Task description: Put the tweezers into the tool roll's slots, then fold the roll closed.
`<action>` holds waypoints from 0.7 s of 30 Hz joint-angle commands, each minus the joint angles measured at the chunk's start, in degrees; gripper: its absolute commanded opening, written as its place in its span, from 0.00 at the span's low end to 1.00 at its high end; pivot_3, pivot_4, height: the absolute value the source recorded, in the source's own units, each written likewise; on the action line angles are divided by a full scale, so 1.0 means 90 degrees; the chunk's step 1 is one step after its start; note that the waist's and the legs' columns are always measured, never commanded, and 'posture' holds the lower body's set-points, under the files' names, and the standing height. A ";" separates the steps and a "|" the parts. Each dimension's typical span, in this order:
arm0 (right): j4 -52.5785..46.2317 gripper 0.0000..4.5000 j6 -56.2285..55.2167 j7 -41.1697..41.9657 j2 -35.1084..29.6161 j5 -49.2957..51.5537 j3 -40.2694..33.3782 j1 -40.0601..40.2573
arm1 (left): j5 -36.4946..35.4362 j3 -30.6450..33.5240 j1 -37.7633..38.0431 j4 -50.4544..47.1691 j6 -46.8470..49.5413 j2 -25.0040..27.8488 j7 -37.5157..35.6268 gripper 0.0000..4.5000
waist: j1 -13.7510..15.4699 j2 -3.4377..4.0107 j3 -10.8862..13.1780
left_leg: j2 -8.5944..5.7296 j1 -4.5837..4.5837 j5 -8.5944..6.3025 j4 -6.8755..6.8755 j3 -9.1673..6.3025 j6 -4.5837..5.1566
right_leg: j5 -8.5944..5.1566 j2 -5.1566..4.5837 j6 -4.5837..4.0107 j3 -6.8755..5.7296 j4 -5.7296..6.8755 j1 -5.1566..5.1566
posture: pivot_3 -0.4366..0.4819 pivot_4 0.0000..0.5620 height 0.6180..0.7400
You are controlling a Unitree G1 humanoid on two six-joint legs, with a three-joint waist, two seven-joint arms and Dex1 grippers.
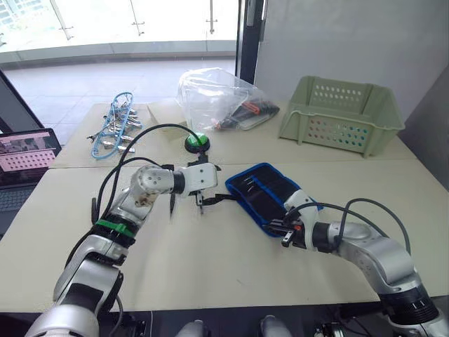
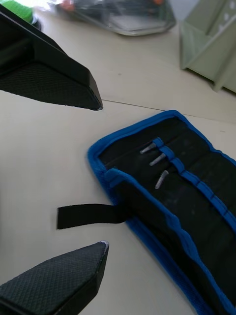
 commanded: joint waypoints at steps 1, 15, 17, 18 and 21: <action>-0.0194 0.01 -0.0187 -0.0008 0.0039 -0.0079 -0.0051 0.0060 | 0.0305 -0.0016 -0.0339 0.0670 -0.0522 -0.0169 0.0169 1.00 | -0.0005 0.0000 0.0000 | 0.0000 -0.0002 0.0000 0.0000 -0.0002 0.0000 | 0.0000 0.0000 0.0000 0.0000 0.0002 -0.0002 | 0.48 0.27 1.00; 0.0011 0.00 -0.0544 0.0121 -0.0085 -0.0347 -0.0159 0.0375 | 0.1011 -0.0199 -0.1074 0.1883 -0.1069 -0.0952 0.0350 0.54 | 0.0018 -0.0004 0.0003 | -0.0010 -0.0044 0.0000 0.0036 -0.0002 0.0001 | 0.0017 -0.0001 0.0027 -0.0012 0.0003 -0.0006 | 0.48 0.27 1.00; 0.0099 0.00 -0.0639 0.0127 -0.0123 -0.0474 -0.0149 0.0368 | 0.0985 -0.0190 -0.1035 0.1869 -0.1125 -0.0949 0.0264 0.39 | 0.0020 -0.0004 0.0003 | -0.0010 -0.0044 0.0000 0.0036 -0.0002 0.0001 | 0.0017 -0.0001 0.0027 -0.0012 0.0003 -0.0006 | 0.48 0.27 1.00; 0.0153 0.00 -0.0692 0.0137 -0.0154 -0.0542 -0.0142 0.0369 | 0.0961 -0.0184 -0.1002 0.1833 -0.1147 -0.0950 0.0212 0.31 | 0.0020 -0.0004 0.0003 | -0.0010 -0.0044 0.0000 0.0036 -0.0003 0.0001 | 0.0017 -0.0001 0.0027 -0.0012 0.0002 -0.0006 | 0.48 0.27 1.00; 0.0509 0.00 -0.0840 0.0024 -0.0186 -0.0720 -0.0249 0.0328 | 0.0912 -0.0168 -0.0841 0.1654 -0.1129 -0.0985 0.0162 0.09 | 0.0025 -0.0004 0.0003 | -0.0011 -0.0044 0.0000 0.0038 -0.0002 0.0001 | 0.0017 -0.0001 0.0028 -0.0012 0.0003 -0.0005 | 0.48 0.27 1.00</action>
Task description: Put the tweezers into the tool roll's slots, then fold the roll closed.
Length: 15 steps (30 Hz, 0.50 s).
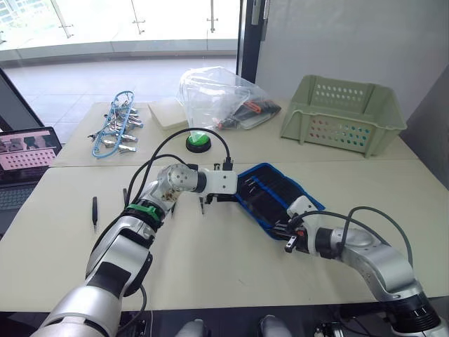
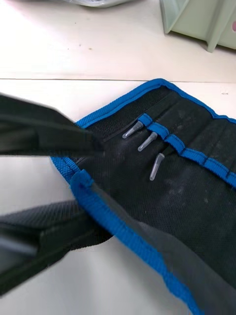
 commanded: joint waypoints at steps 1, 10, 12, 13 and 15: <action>0.0369 0.00 -0.0231 -0.0151 -0.0073 -0.0268 -0.0259 -0.0035 | -0.0072 0.0078 0.0093 -0.0322 -0.0114 -0.0031 -0.0044 0.01 | 0.0009 0.0000 0.0000 | 0.0000 0.0000 0.0000 0.0001 0.0000 0.0000 | 0.0000 0.0000 0.0000 0.0000 -0.0001 0.0002 | 0.48 0.27 1.00; 0.1852 0.00 -0.1363 -0.0517 -0.0027 -0.1047 -0.0434 -0.0911 | 0.0051 0.0185 0.0158 -0.0124 0.0415 -0.0569 0.0730 0.01 | 0.0048 -0.0001 0.0000 | -0.0005 -0.0008 -0.0002 0.0049 0.0000 0.0003 | 0.0004 -0.0001 0.0006 0.0001 -0.0003 0.0005 | 0.48 0.27 1.00; 0.2145 0.00 -0.1573 -0.0509 -0.0009 -0.1181 -0.0420 -0.1112 | 0.0051 0.0274 -0.0100 0.0254 0.0538 -0.0731 0.1072 0.01 | 0.0043 -0.0001 0.0000 | -0.0005 -0.0011 -0.0002 0.0054 0.0002 0.0003 | 0.0005 -0.0001 0.0007 0.0002 -0.0003 0.0003 | 0.48 0.27 1.00; 0.2277 0.00 -0.1655 -0.0516 0.0007 -0.1225 -0.0426 -0.1196 | 0.0070 0.0300 -0.0235 0.0446 0.0568 -0.0795 0.1253 0.01 | 0.0041 -0.0001 0.0000 | -0.0005 -0.0013 -0.0002 0.0058 0.0005 0.0003 | 0.0005 -0.0001 0.0007 0.0001 -0.0001 0.0004 | 0.48 0.27 1.00; 0.2403 0.00 -0.1762 -0.0480 0.0015 -0.1297 -0.0414 -0.1258 | 0.0106 0.0295 -0.0389 0.0691 0.0546 -0.0860 0.1424 0.01 | 0.0029 -0.0001 0.0001 | -0.0006 -0.0015 -0.0002 0.0058 0.0006 0.0004 | 0.0005 -0.0001 0.0007 0.0002 0.0000 0.0001 | 0.48 0.27 1.00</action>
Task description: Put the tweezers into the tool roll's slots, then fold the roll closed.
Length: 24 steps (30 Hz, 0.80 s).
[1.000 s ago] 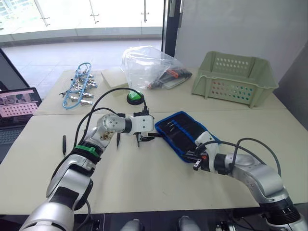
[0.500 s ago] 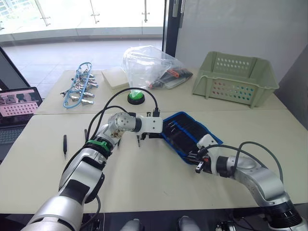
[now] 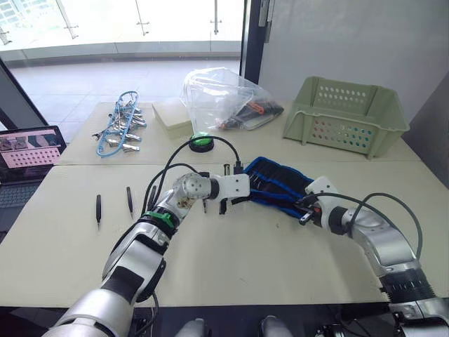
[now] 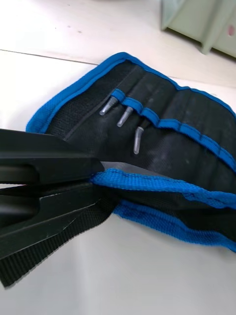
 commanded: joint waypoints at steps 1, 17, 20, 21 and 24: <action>0.0160 0.00 -0.0311 0.0026 -0.0019 -0.0184 -0.0115 -0.0141 | 0.0039 0.0194 -0.0394 0.0325 -0.0049 -0.0056 0.0380 0.01 | -0.0015 0.0000 0.0000 | 0.0000 -0.0002 0.0000 -0.0001 0.0002 0.0000 | 0.0000 0.0000 0.0000 -0.0001 -0.0001 -0.0002 | 0.48 0.27 1.00; -0.1464 0.00 -0.0976 0.1074 -0.0230 -0.0007 0.0030 0.0965 | -0.0496 0.0522 0.0638 -0.0457 -0.0063 0.0262 -0.0585 0.01 | -0.0039 0.0002 -0.0001 | 0.0001 -0.0009 -0.0005 0.0004 -0.0015 0.0007 | 0.0004 0.0000 0.0007 0.0005 0.0003 -0.0005 | 0.48 0.27 1.00; -0.2050 0.00 -0.0743 0.1132 -0.0159 0.0100 0.0168 0.1250 | -0.0491 0.0504 0.0770 -0.0507 0.0006 0.0242 -0.0704 0.01 | -0.0040 0.0002 -0.0001 | 0.0001 -0.0007 -0.0005 0.0005 -0.0016 0.0007 | 0.0004 0.0000 0.0007 0.0006 0.0005 -0.0005 | 0.48 0.27 1.00; -0.2159 0.00 -0.0641 0.1154 -0.0186 0.0086 0.0224 0.1318 | -0.0488 0.0492 0.0807 -0.0528 0.0014 0.0238 -0.0742 0.01 | -0.0038 0.0002 -0.0001 | 0.0001 -0.0008 -0.0005 0.0005 -0.0015 0.0007 | 0.0004 0.0000 0.0007 0.0006 0.0005 -0.0005 | 0.48 0.27 1.00; -0.2242 0.00 -0.0623 0.1167 -0.0418 -0.0309 0.0465 0.1480 | -0.0483 0.0465 0.0890 -0.0594 0.0100 0.0243 -0.0881 0.01 | -0.0038 0.0002 -0.0001 | 0.0000 -0.0007 -0.0005 0.0006 -0.0016 0.0007 | 0.0004 0.0000 0.0007 0.0006 0.0004 -0.0003 | 0.48 0.27 1.00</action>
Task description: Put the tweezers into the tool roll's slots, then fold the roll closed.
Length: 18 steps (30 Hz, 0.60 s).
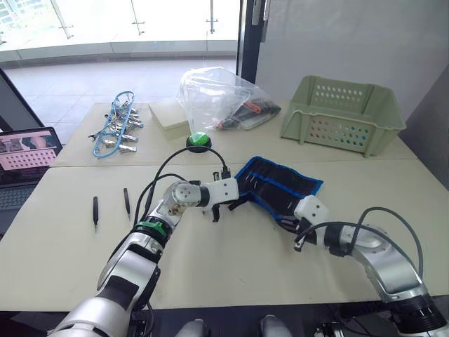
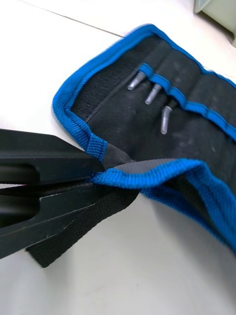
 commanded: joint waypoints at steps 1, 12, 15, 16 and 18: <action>-0.0211 0.00 -0.0061 0.0013 -0.0282 -0.0399 0.0166 0.0117 | -0.0052 0.0007 0.0070 -0.0144 0.0096 0.0028 -0.0122 0.01 | 0.0007 0.0000 0.0000 | 0.0000 0.0001 0.0000 0.0000 0.0000 0.0000 | 0.0000 0.0000 0.0000 0.0000 0.0001 0.0000 | 0.48 0.27 1.00; -0.0181 0.49 0.0008 0.0692 -0.0781 0.0244 -0.0453 0.0311 | -0.0828 0.0618 -0.0050 -0.0258 0.0469 0.0828 -0.1140 0.70 | 0.0005 0.0000 0.0000 | 0.0001 0.0015 -0.0001 0.0001 0.0001 0.0002 | 0.0000 0.0000 0.0001 0.0000 -0.0007 0.0010 | 0.48 0.27 1.00; -0.0750 0.72 0.0688 0.1175 -0.0975 0.1172 -0.0877 0.0491 | -0.1210 0.0892 0.0001 -0.0448 0.0745 0.1032 -0.1528 0.93 | 0.0007 0.0000 0.0000 | 0.0001 0.0008 -0.0002 0.0002 -0.0002 0.0003 | 0.0000 0.0000 0.0001 0.0000 -0.0003 0.0006 | 0.48 0.27 1.00; -0.0813 0.79 0.1010 0.1195 -0.0946 0.1554 -0.1087 0.0424 | -0.1483 0.1056 0.0038 -0.0622 0.0965 0.1031 -0.1677 0.99 | 0.0007 -0.0001 0.0000 | 0.0002 0.0006 -0.0002 0.0002 -0.0002 0.0003 | 0.0001 0.0000 0.0001 0.0000 -0.0003 0.0006 | 0.48 0.27 1.00; -0.0759 0.79 0.1374 0.1102 -0.0829 0.1980 -0.1358 0.0204 | -0.1986 0.1342 0.0121 -0.1029 0.1493 0.0947 -0.1869 0.99 | 0.0010 -0.0001 0.0001 | 0.0003 0.0005 -0.0004 0.0004 -0.0005 0.0007 | 0.0002 0.0000 0.0001 0.0000 -0.0004 0.0008 | 0.48 0.27 1.00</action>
